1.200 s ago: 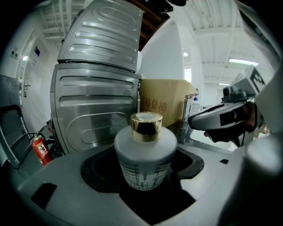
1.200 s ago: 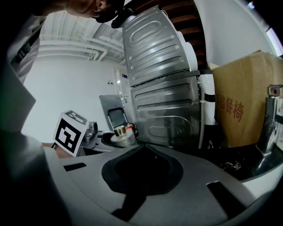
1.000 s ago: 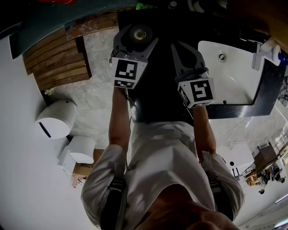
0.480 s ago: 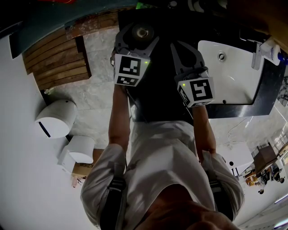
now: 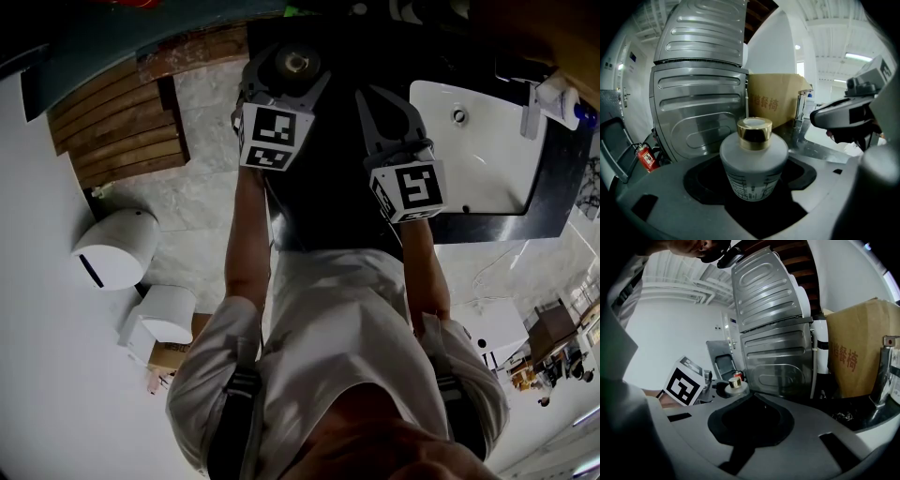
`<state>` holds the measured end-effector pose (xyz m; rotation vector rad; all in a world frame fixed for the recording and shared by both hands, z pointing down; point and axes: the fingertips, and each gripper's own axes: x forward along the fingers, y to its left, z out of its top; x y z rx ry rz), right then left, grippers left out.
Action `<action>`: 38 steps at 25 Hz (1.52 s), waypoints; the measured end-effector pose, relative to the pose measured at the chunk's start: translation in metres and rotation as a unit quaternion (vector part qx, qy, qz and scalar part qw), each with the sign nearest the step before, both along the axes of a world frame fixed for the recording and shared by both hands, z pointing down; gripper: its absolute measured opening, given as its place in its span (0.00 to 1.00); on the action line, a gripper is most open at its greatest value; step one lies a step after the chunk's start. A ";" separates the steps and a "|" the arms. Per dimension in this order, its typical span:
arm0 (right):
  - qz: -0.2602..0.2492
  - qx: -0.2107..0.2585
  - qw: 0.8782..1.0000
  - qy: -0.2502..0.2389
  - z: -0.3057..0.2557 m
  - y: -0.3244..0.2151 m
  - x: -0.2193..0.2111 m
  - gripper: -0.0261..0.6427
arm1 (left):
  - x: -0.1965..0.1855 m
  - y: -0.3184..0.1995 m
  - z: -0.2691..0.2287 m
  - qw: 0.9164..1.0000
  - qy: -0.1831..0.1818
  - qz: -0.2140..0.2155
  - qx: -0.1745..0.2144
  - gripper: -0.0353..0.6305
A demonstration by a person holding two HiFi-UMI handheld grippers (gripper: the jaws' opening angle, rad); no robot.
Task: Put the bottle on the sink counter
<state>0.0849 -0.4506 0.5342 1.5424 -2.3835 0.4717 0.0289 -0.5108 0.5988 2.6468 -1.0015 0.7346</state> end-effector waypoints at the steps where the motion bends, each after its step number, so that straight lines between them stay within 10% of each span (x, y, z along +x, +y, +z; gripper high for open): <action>1: 0.000 0.001 1.000 0.001 -0.001 0.001 0.000 0.04 | -0.001 0.000 0.000 1.000 -0.001 -0.001 -0.001 0.55; 38: -0.022 0.011 1.000 0.018 -0.033 0.075 0.001 0.04 | -0.044 0.070 -0.011 0.996 0.049 -0.081 -0.007 0.55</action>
